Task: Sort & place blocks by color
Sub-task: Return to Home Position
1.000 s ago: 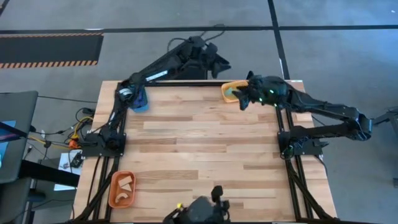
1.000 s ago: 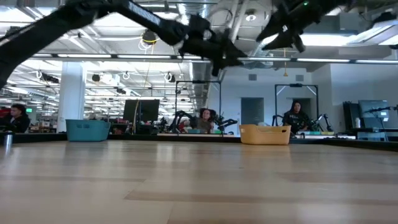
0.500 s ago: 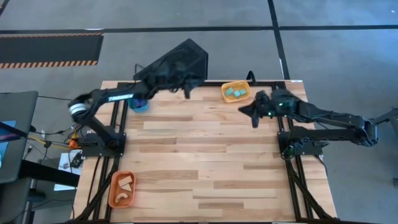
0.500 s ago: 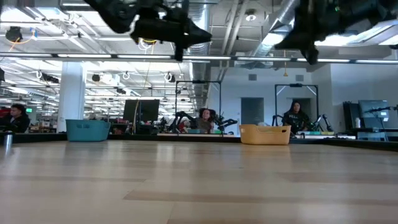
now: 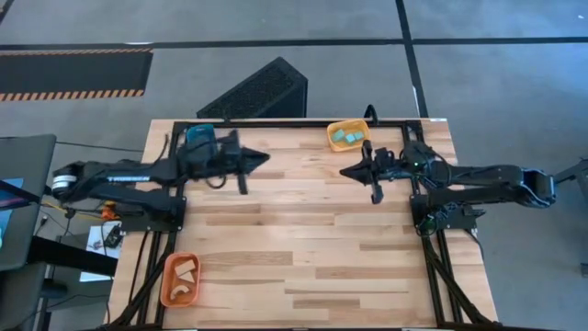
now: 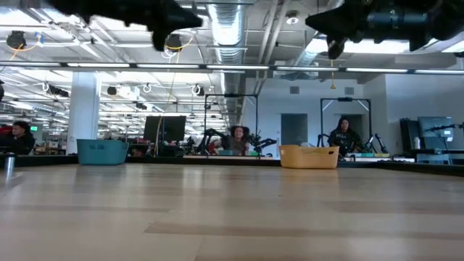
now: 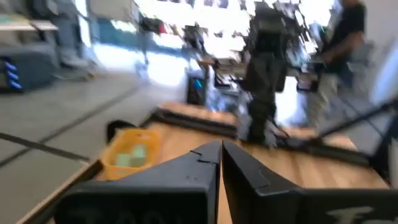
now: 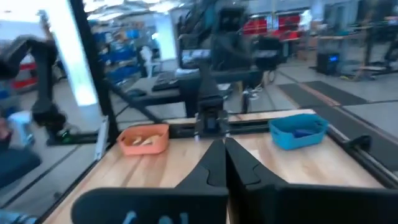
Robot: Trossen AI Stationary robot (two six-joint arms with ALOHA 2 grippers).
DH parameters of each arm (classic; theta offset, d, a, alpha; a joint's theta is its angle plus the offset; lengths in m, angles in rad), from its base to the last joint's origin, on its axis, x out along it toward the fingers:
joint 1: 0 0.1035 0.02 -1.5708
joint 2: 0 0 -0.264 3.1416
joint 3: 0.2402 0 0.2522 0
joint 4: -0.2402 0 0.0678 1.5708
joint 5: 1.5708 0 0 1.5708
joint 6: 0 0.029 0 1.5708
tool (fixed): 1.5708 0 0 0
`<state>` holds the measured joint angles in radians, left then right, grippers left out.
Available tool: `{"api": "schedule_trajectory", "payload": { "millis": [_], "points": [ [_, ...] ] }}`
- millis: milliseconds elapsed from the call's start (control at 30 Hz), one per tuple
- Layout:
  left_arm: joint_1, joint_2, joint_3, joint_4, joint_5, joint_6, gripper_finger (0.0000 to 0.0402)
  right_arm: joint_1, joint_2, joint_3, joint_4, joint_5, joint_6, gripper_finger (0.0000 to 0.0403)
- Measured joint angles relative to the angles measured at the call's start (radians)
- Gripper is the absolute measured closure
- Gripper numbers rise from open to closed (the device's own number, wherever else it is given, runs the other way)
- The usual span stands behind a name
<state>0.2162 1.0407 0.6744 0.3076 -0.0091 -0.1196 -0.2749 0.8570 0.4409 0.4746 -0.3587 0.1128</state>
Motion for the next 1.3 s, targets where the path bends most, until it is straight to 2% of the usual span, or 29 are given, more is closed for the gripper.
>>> {"api": "schedule_trajectory", "payload": {
  "millis": [133, 267, 367, 500, 633, 800, 933, 1067, 1300],
  "points": [
    [0.002, -0.149, -0.183, 0.132, -0.123, -0.01, 0.0401, -0.01, -0.045, -0.006, 0.023, 0.06, 0.012, 0.0398],
    [0.015, -0.275, -0.27, 0.078, -0.205, 0.008, 0.0399, -0.049, -0.11, -0.006, -0.031, 0.076, -0.061, 0.0393],
    [0.015, -0.354, -0.304, 0.056, -0.183, 0.056, 0.0401, -0.097, -0.157, -0.005, -0.084, 0.07, -0.012, 0.0388],
    [0.014, -0.455, -0.368, 0.051, -0.133, 0.125, 0.0401, -0.117, -0.237, -0.005, -0.159, -0.024, -0.09, 0.0398],
    [0.017, -0.551, -0.46, 0.051, -0.133, 0.139, 0.0401, -0.118, -0.31, -0.005, -0.22, -0.066, -0.117, 0.0396],
    [0.037, -0.609, -0.538, 0.045, -0.112, 0.115, 0.0401, -0.118, -0.39, -0.011, -0.373, -0.074, -0.137, 0.04],
    [0.039, -0.647, -0.557, 0.042, -0.061, 0.173, 0.0401, -0.118, -0.452, -0.109, -0.324, -0.061, -0.077, 0.04],
    [0.039, -0.7, -0.595, 0.042, -0.055, 0.178, 0.0401, -0.117, -0.511, -0.211, -0.231, -0.01, 0.005, 0.04],
    [0.039, -0.821, -0.64, -0.013, -0.022, 0.163, 0.0401, -0.118, -0.601, -0.3, -0.263, 0.018, 0.018, 0.04]
  ]
}}
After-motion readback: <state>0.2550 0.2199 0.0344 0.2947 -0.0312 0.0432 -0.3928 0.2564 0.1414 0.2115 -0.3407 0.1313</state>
